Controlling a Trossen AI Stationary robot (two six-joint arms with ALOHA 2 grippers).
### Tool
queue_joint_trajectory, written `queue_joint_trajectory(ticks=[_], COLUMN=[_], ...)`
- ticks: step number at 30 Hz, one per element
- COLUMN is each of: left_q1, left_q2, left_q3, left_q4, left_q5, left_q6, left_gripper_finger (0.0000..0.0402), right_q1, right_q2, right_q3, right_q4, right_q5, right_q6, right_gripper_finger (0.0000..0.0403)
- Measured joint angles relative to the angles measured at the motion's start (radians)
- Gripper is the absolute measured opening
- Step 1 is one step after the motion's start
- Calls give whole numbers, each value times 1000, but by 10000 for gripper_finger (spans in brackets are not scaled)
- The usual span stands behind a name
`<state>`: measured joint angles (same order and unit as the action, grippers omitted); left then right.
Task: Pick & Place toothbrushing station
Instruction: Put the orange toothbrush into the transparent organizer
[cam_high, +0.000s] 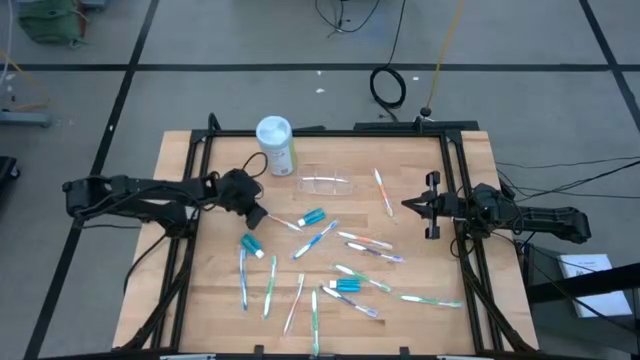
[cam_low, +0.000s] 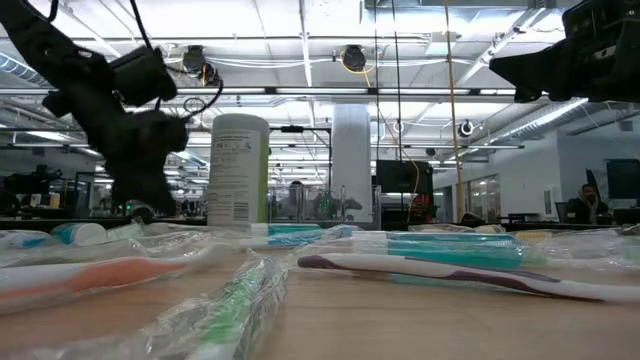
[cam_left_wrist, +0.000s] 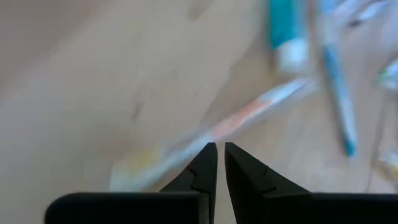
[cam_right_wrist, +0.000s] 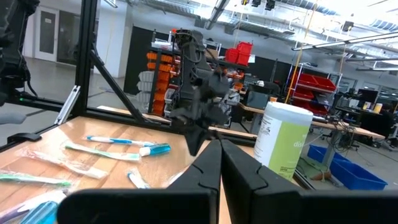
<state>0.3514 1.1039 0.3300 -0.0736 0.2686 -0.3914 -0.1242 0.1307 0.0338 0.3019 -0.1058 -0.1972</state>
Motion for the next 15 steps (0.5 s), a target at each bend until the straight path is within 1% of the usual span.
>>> queue_joint_trajectory(ticks=[4, 9, 12, 15], left_q1=[-33, -84, -94, -98], left_q2=[-39, -58, -35, 6], left_q3=[41, 69, 71, 71], left_q4=[-4, -4, -2, -5], left_q5=[-8, -109, -98, -96], left_q6=[152, 354, 415, 428], left_gripper_finger=[37, 38, 38, 40], right_q1=[0, 0, 0, 0], right_q2=[0, 0, 0, 0], right_q3=[0, 0, 0, 0], right_q4=[0, 0, 0, 0], right_q5=[0, 0, 0, 0], right_q6=[-2, -6, -6, -3], right_gripper_finger=[4, 4, 4, 4])
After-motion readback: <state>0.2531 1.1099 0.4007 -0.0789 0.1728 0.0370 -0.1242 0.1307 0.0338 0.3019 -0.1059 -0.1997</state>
